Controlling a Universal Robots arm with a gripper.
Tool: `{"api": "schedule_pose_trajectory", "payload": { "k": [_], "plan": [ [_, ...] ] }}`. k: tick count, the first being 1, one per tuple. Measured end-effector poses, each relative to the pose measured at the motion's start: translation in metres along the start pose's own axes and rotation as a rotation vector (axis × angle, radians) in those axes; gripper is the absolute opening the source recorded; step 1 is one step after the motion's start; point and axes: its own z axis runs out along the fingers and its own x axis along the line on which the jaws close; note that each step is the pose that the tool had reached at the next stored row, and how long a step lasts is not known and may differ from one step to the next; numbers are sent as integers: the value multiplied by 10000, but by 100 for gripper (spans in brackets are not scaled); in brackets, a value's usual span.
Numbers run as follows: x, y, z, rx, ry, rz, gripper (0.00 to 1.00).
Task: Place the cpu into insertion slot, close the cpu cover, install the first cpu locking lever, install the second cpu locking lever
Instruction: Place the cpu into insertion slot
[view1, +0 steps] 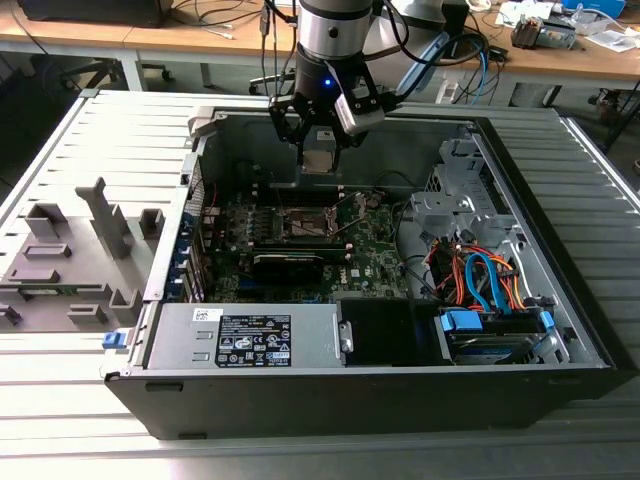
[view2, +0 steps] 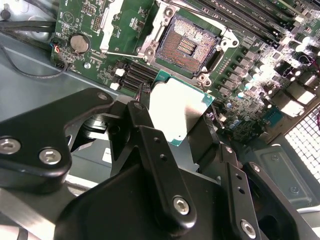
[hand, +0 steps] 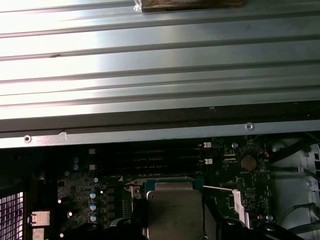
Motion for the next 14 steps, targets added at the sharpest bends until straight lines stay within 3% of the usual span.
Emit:
{"api": "schedule_pose_trajectory", "payload": {
  "k": [14],
  "plan": [
    [0, 0, 3, -2, -8, 100, 54]
  ]
}}
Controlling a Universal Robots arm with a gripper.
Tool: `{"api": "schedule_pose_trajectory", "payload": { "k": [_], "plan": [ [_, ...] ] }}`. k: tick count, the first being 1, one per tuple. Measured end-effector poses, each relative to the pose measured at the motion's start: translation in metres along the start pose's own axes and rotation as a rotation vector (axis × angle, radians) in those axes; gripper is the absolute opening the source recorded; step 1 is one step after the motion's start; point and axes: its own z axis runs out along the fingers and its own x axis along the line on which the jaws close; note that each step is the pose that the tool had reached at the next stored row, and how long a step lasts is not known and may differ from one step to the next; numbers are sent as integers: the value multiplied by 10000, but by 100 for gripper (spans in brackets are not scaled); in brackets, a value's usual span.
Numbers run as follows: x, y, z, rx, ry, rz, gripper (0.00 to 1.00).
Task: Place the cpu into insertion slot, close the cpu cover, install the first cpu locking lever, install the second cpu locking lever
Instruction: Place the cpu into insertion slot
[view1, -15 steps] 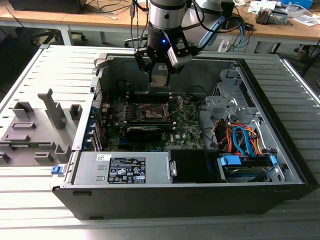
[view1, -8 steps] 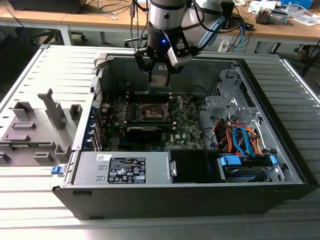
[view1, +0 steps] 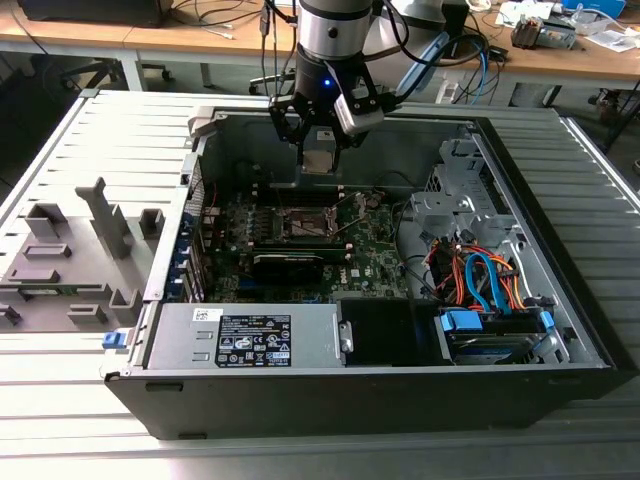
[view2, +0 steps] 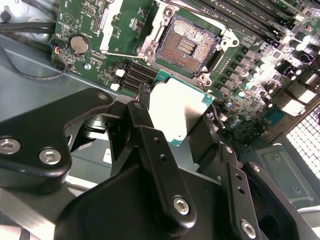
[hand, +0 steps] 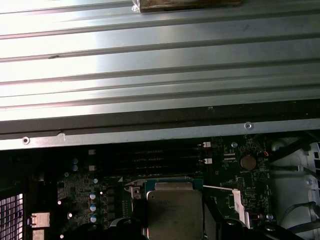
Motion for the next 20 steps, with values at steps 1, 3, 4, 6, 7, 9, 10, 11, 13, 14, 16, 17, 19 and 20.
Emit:
{"api": "schedule_pose_trajectory", "payload": {
  "k": [1, 3, 4, 6, 7, 9, 10, 11, 13, 14, 16, 17, 19, 20],
  "plan": [
    [0, 0, 0, 1, -1, 11, 54],
    [0, 0, 0, -1, -4, 40, 54],
    [0, 0, 0, -1, -5, 56, 54],
    [0, 0, 0, -2, -9, 103, 54],
    [0, 0, 0, -2, -11, 129, 54],
    [0, 0, 0, -3, -14, 167, 54],
    [0, 0, 0, -4, -17, 186, 54],
    [0, 0, 0, -4, -18, 200, 54],
    [0, 0, 0, -4, -20, 229, 54],
    [0, 0, 0, -5, -21, 246, 54],
    [0, 0, 0, -5, -24, 272, 54],
    [0, 0, 0, -5, -25, 283, 54],
    [0, 0, 0, -6, -27, 307, 54],
    [0, 0, 0, -6, -28, 317, 54]
  ]
}}
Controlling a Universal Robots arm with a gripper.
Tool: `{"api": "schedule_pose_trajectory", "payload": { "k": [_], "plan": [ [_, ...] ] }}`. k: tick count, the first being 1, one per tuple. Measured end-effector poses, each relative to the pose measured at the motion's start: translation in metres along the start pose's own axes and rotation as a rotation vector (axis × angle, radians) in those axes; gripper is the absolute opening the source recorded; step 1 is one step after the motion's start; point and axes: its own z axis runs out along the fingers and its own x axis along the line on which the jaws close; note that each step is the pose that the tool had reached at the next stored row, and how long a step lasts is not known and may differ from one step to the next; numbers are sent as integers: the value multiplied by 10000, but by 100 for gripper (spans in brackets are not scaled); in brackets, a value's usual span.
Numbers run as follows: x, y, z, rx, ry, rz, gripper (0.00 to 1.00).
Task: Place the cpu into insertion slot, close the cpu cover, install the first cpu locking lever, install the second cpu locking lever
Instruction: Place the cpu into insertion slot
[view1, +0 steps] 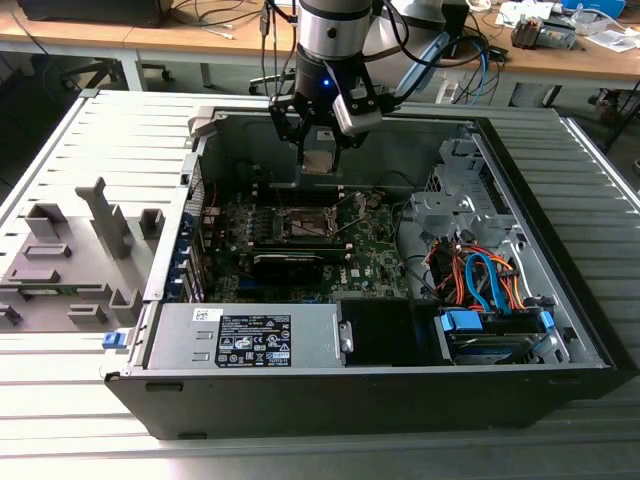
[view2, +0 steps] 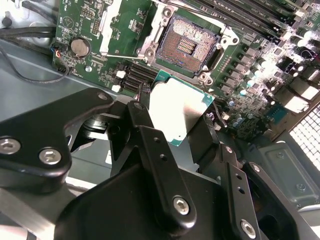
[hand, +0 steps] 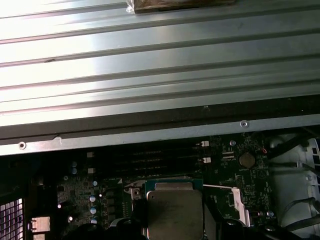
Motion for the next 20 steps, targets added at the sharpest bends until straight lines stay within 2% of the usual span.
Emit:
{"api": "schedule_pose_trajectory", "payload": {
  "k": [20],
  "plan": [
    [0, 0, 0, -7, -31, 350, 54]
  ]
}}
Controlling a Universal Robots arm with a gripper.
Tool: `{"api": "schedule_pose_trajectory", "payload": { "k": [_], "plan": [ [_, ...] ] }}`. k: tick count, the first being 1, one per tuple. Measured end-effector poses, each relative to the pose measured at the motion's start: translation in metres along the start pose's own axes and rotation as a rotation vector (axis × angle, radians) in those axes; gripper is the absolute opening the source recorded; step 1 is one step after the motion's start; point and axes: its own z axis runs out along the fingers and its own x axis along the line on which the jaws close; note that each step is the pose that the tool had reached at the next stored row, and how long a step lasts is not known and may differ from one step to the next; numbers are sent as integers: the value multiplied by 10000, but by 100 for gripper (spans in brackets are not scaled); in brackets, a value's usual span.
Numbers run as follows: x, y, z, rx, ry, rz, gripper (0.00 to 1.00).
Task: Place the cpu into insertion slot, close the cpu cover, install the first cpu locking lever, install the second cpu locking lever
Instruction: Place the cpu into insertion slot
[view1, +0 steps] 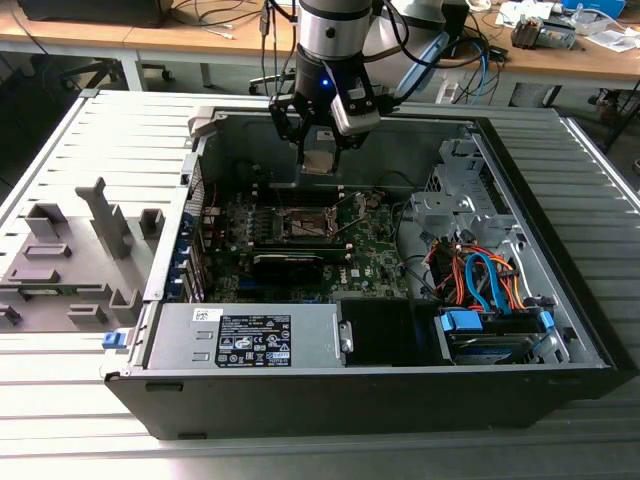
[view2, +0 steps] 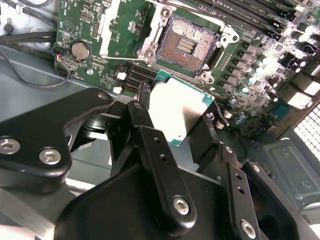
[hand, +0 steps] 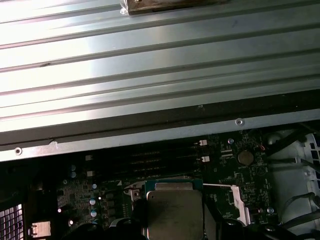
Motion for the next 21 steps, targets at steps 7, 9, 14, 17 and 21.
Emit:
{"api": "schedule_pose_trajectory", "payload": {
  "k": [7, 9, 14, 17, 21],
  "plan": [
    [0, 0, 0, -2, -11, 120, 54],
    [0, 0, 0, -2, -12, 144, 54],
    [0, 0, 0, -4, -19, 228, 54],
    [0, 0, 0, -5, -24, 272, 54],
    [0, 0, 0, -6, -28, 326, 54]
  ]
}}
